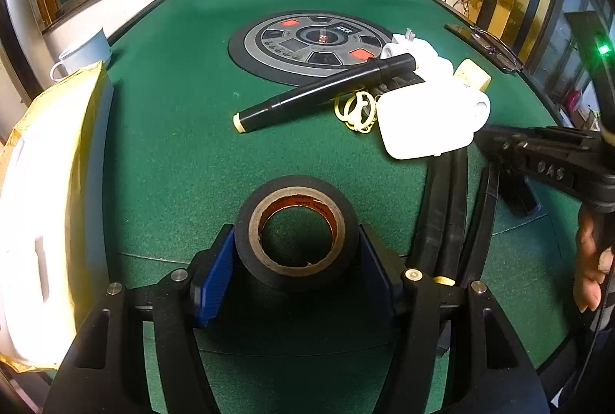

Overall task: Organize rigid objects
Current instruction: 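Grasp the black tape roll with the left tool while the right tool grasps a black marker, then carry the tape roll and the marker over the white tray with both tools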

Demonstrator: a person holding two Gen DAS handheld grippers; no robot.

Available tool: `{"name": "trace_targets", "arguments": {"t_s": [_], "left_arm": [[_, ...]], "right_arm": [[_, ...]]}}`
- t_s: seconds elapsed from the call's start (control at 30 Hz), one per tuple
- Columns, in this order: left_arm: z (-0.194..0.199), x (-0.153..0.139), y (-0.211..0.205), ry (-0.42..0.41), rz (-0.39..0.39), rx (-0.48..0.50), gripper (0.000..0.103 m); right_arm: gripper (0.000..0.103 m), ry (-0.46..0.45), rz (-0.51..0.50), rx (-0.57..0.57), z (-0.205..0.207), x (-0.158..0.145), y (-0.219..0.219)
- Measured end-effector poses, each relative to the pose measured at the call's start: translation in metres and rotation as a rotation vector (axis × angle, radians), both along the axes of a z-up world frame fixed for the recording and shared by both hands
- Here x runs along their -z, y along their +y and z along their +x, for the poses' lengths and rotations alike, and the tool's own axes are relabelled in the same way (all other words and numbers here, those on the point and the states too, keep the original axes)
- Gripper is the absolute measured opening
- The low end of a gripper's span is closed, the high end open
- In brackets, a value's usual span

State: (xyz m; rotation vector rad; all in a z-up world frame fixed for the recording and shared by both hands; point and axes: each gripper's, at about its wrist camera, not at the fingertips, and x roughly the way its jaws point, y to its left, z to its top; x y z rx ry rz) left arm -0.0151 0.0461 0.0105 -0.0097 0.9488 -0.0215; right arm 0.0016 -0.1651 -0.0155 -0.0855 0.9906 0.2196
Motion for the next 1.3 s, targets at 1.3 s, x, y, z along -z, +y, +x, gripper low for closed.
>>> {"name": "trace_targets", "arguments": {"t_s": [1.3], "left_arm": [[-0.098, -0.070, 0.146, -0.303, -0.117, -0.367, 0.061]], "right_arm": [[0.013, -0.117, 0.187, -0.369, -0.054, -0.066, 0.147]]}}
